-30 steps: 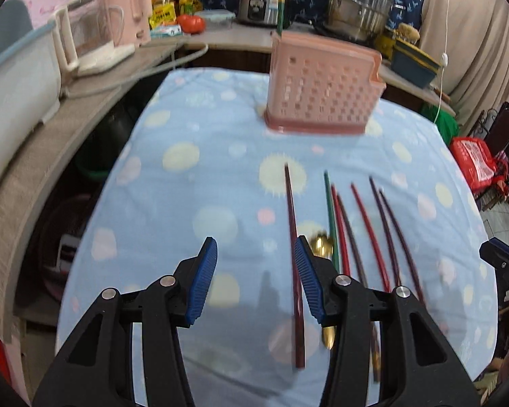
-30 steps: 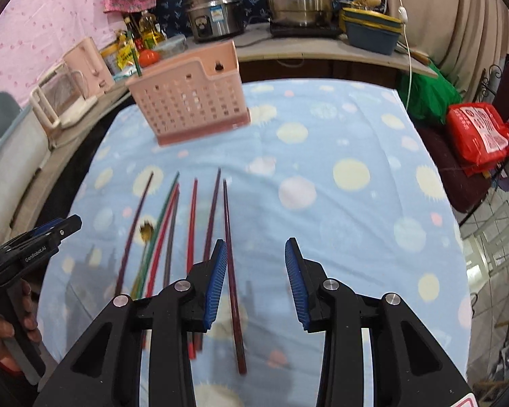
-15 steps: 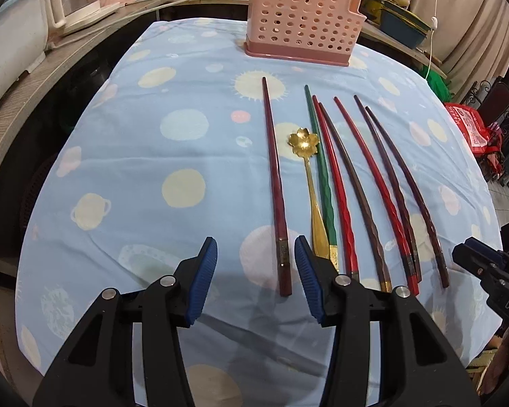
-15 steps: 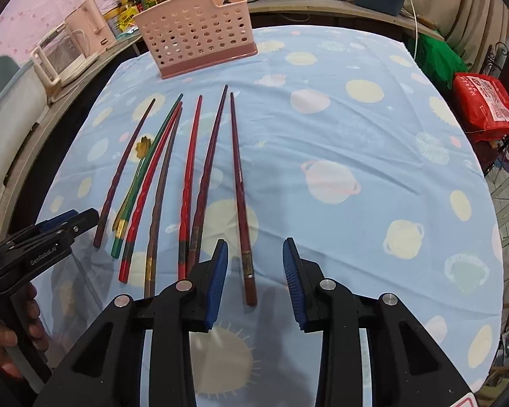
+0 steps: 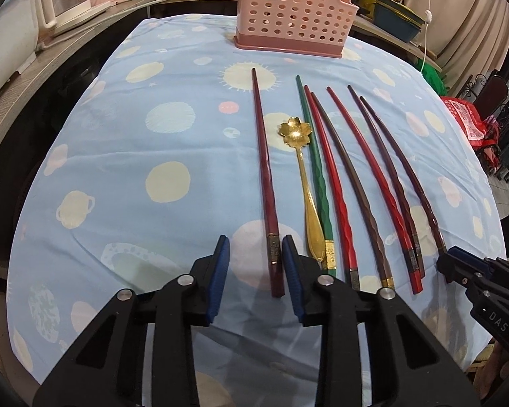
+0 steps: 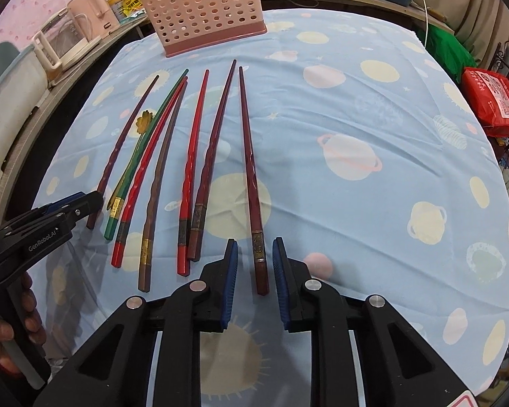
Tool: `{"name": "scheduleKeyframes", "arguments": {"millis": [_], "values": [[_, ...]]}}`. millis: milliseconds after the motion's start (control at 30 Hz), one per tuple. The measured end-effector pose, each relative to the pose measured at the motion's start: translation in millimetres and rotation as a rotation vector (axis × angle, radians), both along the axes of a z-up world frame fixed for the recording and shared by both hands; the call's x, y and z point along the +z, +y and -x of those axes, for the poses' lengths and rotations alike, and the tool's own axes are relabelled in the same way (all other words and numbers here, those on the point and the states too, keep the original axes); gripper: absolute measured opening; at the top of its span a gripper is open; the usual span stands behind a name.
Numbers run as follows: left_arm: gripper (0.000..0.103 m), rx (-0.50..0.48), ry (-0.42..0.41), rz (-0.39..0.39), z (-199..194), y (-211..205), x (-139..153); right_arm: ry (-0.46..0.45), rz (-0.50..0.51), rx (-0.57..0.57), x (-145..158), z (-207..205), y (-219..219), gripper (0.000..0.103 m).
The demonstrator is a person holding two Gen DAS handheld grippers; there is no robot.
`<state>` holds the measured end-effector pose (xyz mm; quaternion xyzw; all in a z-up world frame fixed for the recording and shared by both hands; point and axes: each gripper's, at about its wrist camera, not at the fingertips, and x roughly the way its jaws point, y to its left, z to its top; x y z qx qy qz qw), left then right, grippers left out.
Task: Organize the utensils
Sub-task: 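Close the right tool on a dark-red chopstick while the left tool grasps a red chopstick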
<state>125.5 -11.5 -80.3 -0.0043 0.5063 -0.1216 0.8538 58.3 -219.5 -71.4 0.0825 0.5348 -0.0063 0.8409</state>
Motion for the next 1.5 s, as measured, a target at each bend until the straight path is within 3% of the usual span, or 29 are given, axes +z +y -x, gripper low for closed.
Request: {"name": "scheduleKeyframes", "arguments": {"millis": [233,533,833,1500], "values": [[0.011,-0.033,0.011,0.028,2,-5,0,0.003,0.003,-0.002,-2,0,0,0.016],[0.008,-0.039,0.031,0.057,5,-4,0,0.002,0.003,-0.004,-3,2,-1,0.008],[0.007,-0.030,0.040,0.084,11,2,7,-0.013,-0.009,0.003,3,8,-1,0.007],[0.007,-0.023,-0.120,0.157,24,17,93,-0.252,-0.061,-0.021,100,15,-15,0.007]]}}
